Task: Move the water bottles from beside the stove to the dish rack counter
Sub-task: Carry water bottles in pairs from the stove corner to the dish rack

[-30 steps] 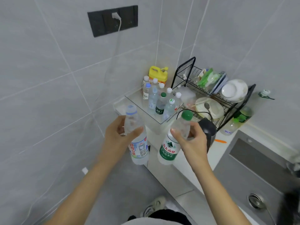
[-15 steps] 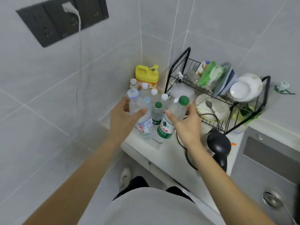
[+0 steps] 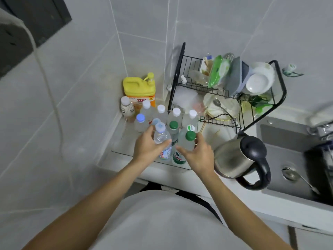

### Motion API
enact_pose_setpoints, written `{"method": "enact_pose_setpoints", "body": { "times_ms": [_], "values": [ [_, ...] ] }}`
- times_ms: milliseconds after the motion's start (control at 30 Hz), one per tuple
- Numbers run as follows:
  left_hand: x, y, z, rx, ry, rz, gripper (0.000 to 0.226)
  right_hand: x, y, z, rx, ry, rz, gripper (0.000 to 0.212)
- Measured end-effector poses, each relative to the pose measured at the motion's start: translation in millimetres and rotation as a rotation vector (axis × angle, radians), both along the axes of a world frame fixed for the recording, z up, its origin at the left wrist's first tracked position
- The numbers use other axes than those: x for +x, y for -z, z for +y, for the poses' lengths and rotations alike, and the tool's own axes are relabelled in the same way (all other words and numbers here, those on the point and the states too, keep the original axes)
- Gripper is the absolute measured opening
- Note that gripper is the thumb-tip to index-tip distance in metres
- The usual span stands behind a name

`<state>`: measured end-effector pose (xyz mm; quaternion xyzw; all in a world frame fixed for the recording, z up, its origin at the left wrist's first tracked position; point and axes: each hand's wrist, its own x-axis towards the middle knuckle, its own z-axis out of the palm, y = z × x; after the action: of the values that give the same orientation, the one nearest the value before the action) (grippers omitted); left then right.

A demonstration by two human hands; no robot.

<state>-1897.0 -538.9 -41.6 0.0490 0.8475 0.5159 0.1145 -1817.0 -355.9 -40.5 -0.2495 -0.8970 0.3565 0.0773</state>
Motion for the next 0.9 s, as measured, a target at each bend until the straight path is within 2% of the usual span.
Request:
{"method": "enact_pose_setpoints", "body": {
  "times_ms": [233,400,567,767,900],
  "values": [
    [4,27,13,-0.153,0.129,0.008,0.046,2,23,-14,0.253,-0.064,-0.029,0.059],
    [15,35,16,-0.115,0.176,0.062,0.055,6,27,-9,0.247,-0.090,0.011,0.060],
    [15,30,13,-0.139,0.236,0.105,0.057,5,24,-4,0.242,-0.192,-0.053,0.073],
    [2,1,11,-0.319,0.348,0.331,0.050,-1,6,9,0.312,-0.261,0.019,0.041],
    [-11,-15,11,-0.519,0.520,0.366,0.034,-10,-5,17,0.341,-0.359,-0.053,0.037]
  ]
}}
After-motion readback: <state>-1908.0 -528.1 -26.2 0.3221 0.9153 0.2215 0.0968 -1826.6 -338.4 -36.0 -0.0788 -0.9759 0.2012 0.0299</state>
